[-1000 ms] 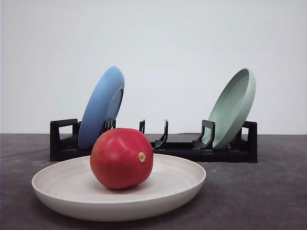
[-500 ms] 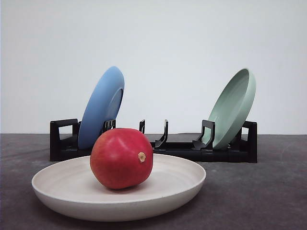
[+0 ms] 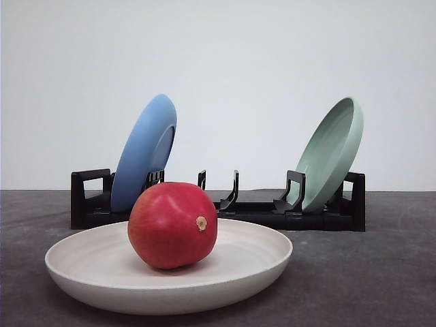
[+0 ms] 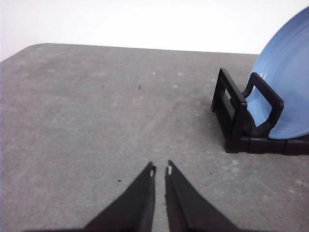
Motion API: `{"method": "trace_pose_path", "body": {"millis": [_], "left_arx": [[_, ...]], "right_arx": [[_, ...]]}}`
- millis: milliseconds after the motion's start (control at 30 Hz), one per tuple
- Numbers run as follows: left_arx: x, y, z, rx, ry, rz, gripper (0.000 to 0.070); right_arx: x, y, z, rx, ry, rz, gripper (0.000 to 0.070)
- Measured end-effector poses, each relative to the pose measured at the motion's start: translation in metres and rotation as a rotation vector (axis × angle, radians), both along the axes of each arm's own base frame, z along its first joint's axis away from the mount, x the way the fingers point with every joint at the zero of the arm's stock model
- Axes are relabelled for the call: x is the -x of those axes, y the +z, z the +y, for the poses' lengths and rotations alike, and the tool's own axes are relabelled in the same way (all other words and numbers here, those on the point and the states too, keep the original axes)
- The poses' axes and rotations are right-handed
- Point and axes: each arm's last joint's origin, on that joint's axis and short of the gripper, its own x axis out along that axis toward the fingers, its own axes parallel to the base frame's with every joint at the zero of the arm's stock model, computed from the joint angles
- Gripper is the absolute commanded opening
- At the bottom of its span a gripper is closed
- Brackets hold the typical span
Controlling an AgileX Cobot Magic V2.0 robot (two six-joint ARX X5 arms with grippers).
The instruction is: Place pomegranate in white plate
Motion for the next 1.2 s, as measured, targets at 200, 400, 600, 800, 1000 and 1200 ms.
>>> {"method": "trace_pose_path", "body": {"millis": [200, 400, 600, 800, 1000, 1200], "left_arx": [[0.0, 0.0, 0.0, 0.0, 0.0, 0.0, 0.0017], [0.0, 0.0, 0.0, 0.0, 0.0, 0.0, 0.0017], [0.0, 0.0, 0.0, 0.0, 0.0, 0.0, 0.0017], [0.0, 0.0, 0.0, 0.0, 0.0, 0.0, 0.0017], [0.0, 0.0, 0.0, 0.0, 0.0, 0.0, 0.0017], [0.0, 0.0, 0.0, 0.0, 0.0, 0.0, 0.0017]], "right_arx": [[0.0, -0.0001, 0.0, 0.0, 0.0, 0.0, 0.0045], [0.0, 0.0, 0.0, 0.0, 0.0, 0.0, 0.0045], [0.0, -0.0001, 0.0, 0.0, 0.0, 0.0, 0.0045], [0.0, 0.0, 0.0, 0.0, 0.0, 0.0, 0.0045], [0.0, 0.0, 0.0, 0.0, 0.0, 0.0, 0.0045], [0.0, 0.0, 0.0, 0.0, 0.0, 0.0, 0.0045]]}}
